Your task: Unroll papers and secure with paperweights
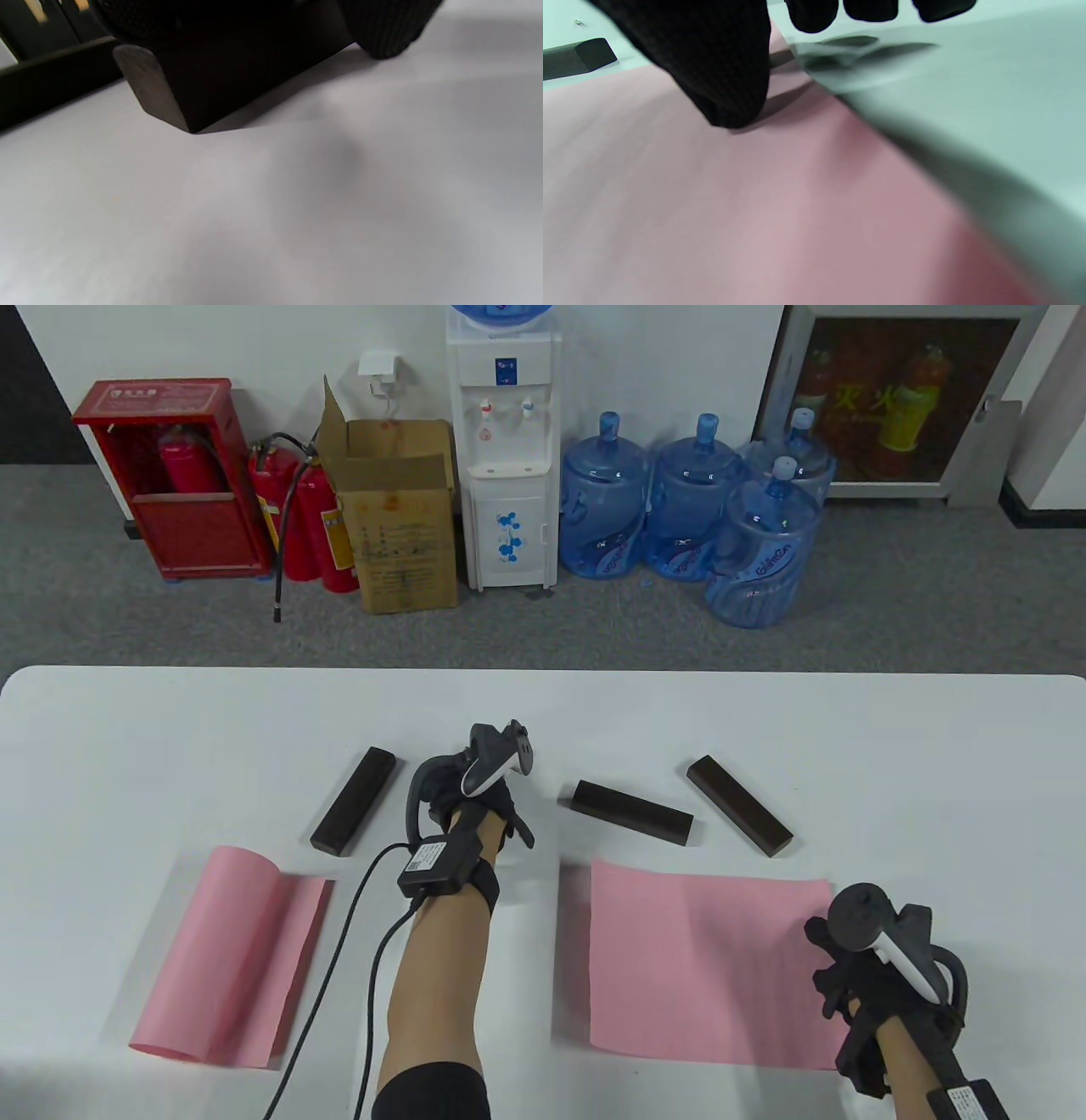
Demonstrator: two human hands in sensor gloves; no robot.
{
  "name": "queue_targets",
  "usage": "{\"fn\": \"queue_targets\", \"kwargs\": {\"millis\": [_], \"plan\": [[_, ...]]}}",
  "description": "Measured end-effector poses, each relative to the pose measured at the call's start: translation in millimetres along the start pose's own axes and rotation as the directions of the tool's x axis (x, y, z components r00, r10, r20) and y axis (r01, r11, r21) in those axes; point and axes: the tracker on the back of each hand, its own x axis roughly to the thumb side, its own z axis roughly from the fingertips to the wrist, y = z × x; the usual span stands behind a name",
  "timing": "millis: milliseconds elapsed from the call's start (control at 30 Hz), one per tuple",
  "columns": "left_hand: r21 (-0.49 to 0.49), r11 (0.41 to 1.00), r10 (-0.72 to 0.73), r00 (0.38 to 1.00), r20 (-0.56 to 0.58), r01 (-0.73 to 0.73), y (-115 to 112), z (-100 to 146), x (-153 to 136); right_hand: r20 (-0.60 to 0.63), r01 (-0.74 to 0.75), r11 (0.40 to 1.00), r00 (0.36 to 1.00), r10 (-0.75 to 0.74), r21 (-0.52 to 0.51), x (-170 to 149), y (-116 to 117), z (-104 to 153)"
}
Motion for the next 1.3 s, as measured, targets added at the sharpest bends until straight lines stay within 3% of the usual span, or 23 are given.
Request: {"fn": "queue_targets", "kwargs": {"millis": [100, 267, 433, 600, 767, 1000, 1200, 1300], "plan": [[0.062, 0.995, -0.079, 0.996, 0.033, 0.076, 2, 0, 4, 0.002, -0.005, 1.0, 1.0, 0.005, -0.003, 0, 0, 0], [0.117, 0.991, -0.066, 0.997, 0.039, 0.061, 3, 8, -1, 0.005, -0.008, 1.0, 1.0, 0.008, -0.005, 1, 0, 0], [0.123, 0.98, 0.152, 0.987, 0.057, -0.158, 20, 29, -22, 0.016, -0.02, 1.0, 1.0, 0.02, -0.008, 2, 0, 0], [0.209, 0.956, 0.168, 0.968, 0.188, -0.206, 52, 77, -30, 0.021, -0.007, 1.0, 1.0, 0.007, -0.006, 2, 0, -1], [0.181, 0.92, 0.266, 0.893, 0.362, -0.348, 68, 140, -32, 0.034, -0.002, 1.0, 0.999, 0.002, -0.008, 1, 1, 0], [0.075, 0.938, 0.261, 0.832, 0.49, -0.338, 53, 204, -12, 0.068, 0.022, 1.0, 0.997, -0.022, -0.004, -1, 2, -2], [0.009, 0.959, 0.238, 0.817, 0.526, -0.285, 25, 229, 40, 0.077, 0.024, 1.0, 0.997, -0.023, -0.004, -2, 2, -2], [-0.007, 0.981, 0.168, 0.843, 0.511, -0.192, 9, 235, 67, 0.08, 0.006, 1.0, 0.997, -0.006, -0.01, -2, 3, -2]]}}
